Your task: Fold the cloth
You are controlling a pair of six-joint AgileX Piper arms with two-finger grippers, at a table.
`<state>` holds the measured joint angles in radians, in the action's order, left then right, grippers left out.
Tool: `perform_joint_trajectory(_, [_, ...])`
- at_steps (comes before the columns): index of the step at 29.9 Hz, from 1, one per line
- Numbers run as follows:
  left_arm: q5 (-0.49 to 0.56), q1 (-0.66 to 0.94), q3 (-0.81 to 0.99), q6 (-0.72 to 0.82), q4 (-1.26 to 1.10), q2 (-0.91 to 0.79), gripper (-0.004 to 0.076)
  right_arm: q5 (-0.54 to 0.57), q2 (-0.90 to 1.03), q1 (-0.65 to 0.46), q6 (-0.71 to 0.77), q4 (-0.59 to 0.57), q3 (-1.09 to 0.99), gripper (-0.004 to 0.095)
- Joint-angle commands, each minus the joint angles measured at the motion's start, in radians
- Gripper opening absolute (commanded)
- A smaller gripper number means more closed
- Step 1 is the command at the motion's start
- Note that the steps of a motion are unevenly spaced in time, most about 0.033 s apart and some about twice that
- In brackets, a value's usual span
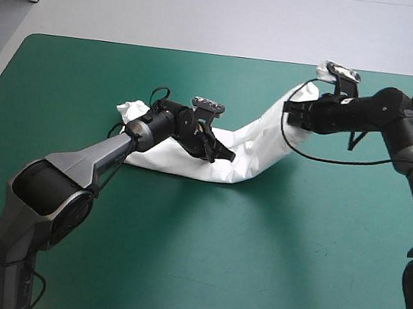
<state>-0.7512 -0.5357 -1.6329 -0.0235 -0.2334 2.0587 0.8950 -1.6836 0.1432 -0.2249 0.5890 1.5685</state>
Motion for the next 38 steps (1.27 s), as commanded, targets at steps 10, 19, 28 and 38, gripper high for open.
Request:
perform_joint_trajectory(10, [-0.1,-0.006,-0.011,0.002,-0.014,-0.026,-0.001,-0.081,0.053,0.21,0.135,-0.059,0.169,-0.0007])
perform_joint_trajectory(19, [-0.233,0.035,-0.091,-0.005,0.072,-0.147,-0.001,-0.069,0.03,0.218,0.121,-0.07,0.173,-0.0008])
perform_joint_trajectory(28, [-0.49,0.035,-0.07,-0.006,0.287,-0.433,-0.001,-0.027,0.026,0.218,0.082,-0.035,0.22,-0.0008])
perform_joint_trajectory(38, [-0.537,0.035,0.341,0.086,0.419,-0.806,-0.001,-0.075,-0.062,0.332,0.015,0.064,0.303,-0.0008])
